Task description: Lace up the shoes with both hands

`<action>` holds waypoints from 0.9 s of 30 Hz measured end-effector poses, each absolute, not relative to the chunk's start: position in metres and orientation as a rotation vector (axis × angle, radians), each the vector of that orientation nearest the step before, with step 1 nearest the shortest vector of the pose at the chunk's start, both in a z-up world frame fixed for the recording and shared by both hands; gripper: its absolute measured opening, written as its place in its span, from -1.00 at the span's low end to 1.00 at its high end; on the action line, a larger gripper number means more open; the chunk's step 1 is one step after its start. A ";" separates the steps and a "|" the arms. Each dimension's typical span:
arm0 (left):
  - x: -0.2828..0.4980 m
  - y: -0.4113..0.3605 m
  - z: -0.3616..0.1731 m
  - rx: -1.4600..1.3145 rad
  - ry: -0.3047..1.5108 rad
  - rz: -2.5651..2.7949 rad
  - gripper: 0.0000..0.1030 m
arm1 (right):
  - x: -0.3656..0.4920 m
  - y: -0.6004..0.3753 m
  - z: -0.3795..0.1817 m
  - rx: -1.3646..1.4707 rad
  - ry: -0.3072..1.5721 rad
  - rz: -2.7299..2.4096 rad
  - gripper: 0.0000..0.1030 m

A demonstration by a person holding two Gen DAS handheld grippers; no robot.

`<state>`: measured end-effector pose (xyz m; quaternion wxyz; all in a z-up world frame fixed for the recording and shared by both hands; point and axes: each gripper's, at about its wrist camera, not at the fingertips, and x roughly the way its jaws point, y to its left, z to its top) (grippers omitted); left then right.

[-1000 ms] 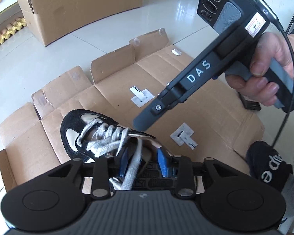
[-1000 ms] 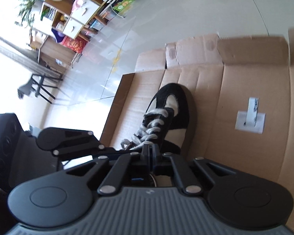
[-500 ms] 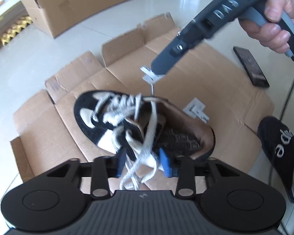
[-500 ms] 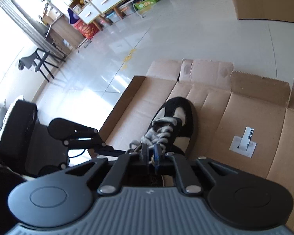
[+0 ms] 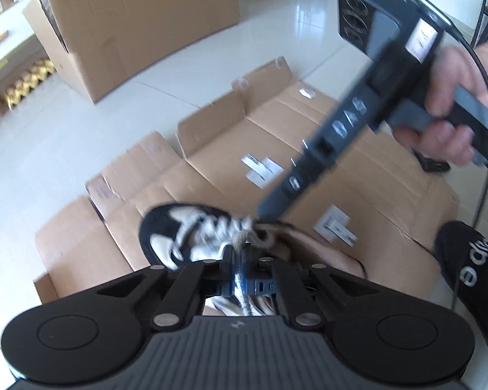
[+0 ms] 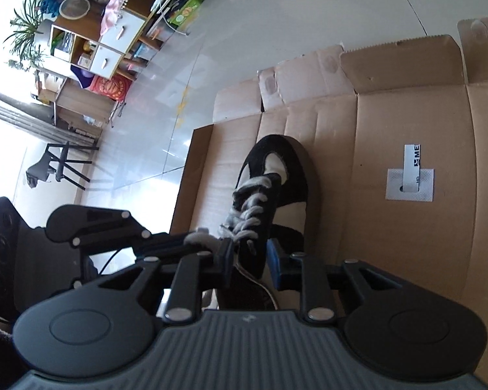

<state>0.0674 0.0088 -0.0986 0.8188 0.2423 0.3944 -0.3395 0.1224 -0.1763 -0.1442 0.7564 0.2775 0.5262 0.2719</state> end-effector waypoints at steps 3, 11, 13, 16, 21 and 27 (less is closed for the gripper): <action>0.078 0.004 -0.101 0.573 0.812 -0.688 -0.74 | 0.122 -0.174 -0.145 0.618 1.142 0.601 -0.78; 0.095 0.020 -0.091 0.590 0.809 -0.532 -0.13 | 0.116 -0.177 -0.141 0.644 1.110 0.552 -0.88; 0.090 0.021 -0.085 0.583 0.825 -0.545 -0.10 | 0.116 -0.180 -0.142 0.651 1.109 0.522 -0.97; 0.074 0.018 -0.081 0.584 0.856 -0.592 -0.10 | 0.117 -0.179 -0.142 0.637 1.102 0.503 -0.97; 0.057 0.003 -0.103 0.576 0.982 -0.669 -0.10 | 0.112 -0.161 -0.129 0.458 1.053 0.503 -0.98; 0.059 0.001 -0.134 0.544 1.087 -0.612 -0.17 | 0.099 -0.134 -0.115 0.139 0.971 0.493 -0.98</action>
